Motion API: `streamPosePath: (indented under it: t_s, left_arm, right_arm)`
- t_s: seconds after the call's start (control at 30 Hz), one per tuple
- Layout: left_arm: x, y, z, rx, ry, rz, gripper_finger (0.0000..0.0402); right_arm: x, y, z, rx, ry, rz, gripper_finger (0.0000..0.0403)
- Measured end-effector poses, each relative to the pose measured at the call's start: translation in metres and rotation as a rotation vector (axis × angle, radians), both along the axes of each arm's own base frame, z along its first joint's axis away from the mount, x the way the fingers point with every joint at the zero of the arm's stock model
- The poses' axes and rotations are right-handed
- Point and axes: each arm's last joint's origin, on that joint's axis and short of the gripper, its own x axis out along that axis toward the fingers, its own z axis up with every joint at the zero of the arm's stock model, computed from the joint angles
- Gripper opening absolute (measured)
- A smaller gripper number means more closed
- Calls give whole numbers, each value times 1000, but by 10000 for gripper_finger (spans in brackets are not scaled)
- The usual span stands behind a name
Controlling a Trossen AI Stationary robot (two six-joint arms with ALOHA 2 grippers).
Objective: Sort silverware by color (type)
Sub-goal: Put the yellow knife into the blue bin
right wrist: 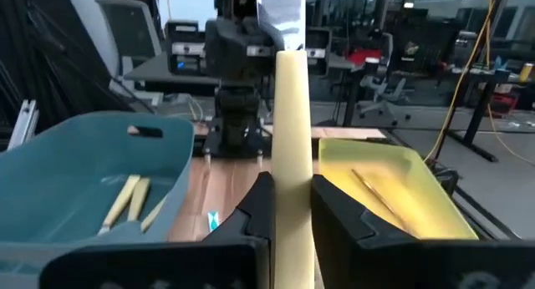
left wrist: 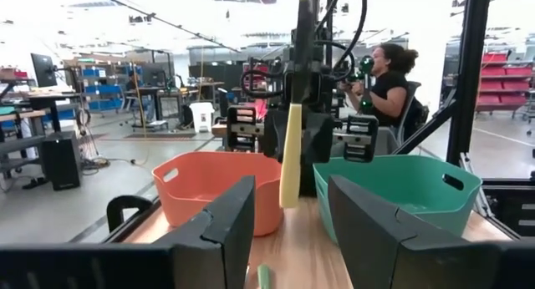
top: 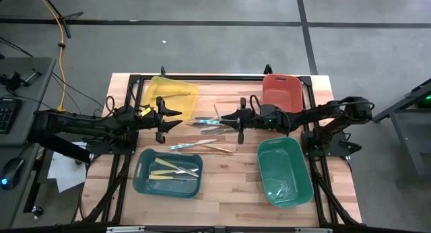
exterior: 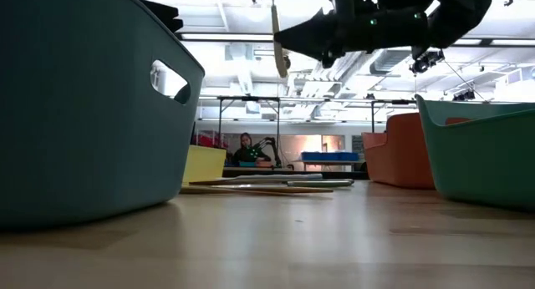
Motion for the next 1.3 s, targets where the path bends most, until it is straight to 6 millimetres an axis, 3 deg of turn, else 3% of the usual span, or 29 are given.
streamPosePath:
  t_s: [0.93, 1.1, 1.3]
  left_arm:
    - [2, 0, 0, -19, -8, -3, 143]
    - [14, 1, -3, -22, 24, -3, 143]
    - [46, 4, -5, -32, 124, -2, 143]
  right_arm:
    - [1, -1, -3, 29, 11, 0, 35]
    - [11, -1, -14, 41, -46, 22, 35]
    - [21, -3, -28, 80, -94, 49, 35]
